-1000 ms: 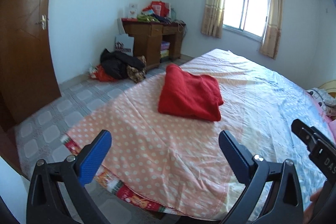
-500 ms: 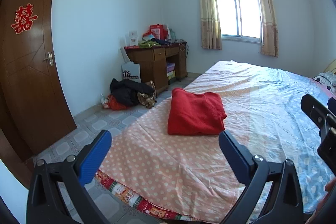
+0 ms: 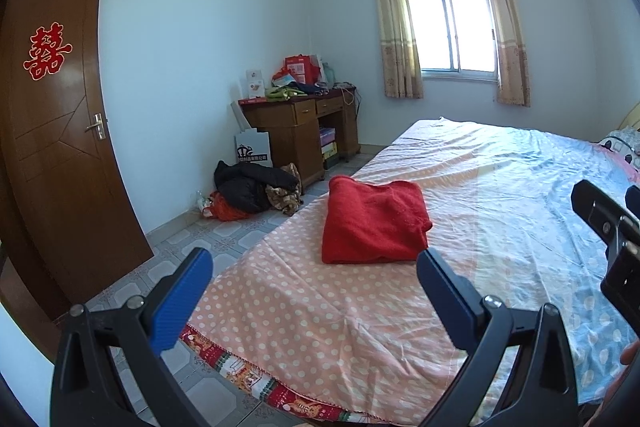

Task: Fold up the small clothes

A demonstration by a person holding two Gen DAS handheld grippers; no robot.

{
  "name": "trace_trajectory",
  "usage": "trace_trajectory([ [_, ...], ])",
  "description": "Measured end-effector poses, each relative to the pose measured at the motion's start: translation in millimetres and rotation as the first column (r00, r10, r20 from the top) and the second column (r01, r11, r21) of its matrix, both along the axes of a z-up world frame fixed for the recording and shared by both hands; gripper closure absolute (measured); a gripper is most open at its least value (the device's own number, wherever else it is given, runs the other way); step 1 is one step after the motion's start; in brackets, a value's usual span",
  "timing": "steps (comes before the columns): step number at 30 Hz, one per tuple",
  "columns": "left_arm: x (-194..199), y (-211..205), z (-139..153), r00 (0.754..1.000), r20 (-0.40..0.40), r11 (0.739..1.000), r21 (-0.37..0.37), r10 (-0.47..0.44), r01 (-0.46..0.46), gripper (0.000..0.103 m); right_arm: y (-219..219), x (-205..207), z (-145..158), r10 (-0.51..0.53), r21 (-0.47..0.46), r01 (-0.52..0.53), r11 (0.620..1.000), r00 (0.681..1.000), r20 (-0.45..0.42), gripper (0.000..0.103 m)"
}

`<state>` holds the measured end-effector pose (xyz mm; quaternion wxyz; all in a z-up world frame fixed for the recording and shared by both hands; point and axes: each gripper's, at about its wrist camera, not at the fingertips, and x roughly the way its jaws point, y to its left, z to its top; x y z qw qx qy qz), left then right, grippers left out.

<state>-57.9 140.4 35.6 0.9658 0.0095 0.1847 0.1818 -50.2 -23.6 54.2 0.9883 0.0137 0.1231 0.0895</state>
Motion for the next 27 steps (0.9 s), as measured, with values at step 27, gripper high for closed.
trace_trajectory([
  [27, 5.8, 1.0, -4.3, 0.998, -0.013, 0.997, -0.057, -0.058, 0.057, 0.0, -1.6, 2.6, -5.8, -0.01, -0.005, 0.01, 1.0, 1.0, -0.027, 0.014],
])
